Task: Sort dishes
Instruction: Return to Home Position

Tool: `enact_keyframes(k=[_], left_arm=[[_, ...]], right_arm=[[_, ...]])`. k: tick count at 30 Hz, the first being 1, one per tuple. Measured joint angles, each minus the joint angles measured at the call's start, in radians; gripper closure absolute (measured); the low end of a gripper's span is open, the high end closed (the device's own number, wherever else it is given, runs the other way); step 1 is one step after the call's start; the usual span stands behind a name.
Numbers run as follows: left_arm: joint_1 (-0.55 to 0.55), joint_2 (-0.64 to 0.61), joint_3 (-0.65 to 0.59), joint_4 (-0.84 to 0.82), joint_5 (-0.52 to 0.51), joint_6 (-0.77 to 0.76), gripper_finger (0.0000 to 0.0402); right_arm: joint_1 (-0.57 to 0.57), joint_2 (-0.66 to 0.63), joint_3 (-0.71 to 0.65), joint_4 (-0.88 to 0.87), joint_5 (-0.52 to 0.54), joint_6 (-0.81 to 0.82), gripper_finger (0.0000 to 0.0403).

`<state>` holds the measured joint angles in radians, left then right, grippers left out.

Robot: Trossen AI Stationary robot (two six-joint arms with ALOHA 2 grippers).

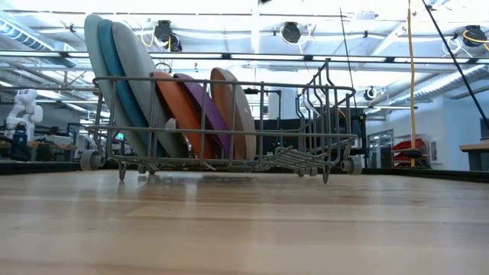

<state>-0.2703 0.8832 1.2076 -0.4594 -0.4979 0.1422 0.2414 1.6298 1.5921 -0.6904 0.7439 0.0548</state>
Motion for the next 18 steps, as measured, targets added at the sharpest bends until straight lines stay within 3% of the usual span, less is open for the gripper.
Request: enact_keyframes(k=[5,8,13,18], left_arm=[[-0.086,-0.076,-0.075,0.056,-0.067,-0.012,0.0179],[-0.137,-0.132,-0.164,0.150,-0.102,-0.012,0.0201],[-0.204,-0.241,-0.321,0.252,-0.146,-0.006,0.0274],[-0.255,-0.335,-0.423,0.324,-0.149,-0.006,0.0368]], right_arm=[[0.077,-0.105,0.000,0.013,0.022,-0.073,0.0403],[0.108,-0.170,-0.002,0.017,0.025,-0.086,0.0403],[0.160,-0.304,-0.109,0.086,0.025,-0.111,0.0403],[0.206,-0.487,-0.364,0.269,0.024,-0.116,0.0403]])
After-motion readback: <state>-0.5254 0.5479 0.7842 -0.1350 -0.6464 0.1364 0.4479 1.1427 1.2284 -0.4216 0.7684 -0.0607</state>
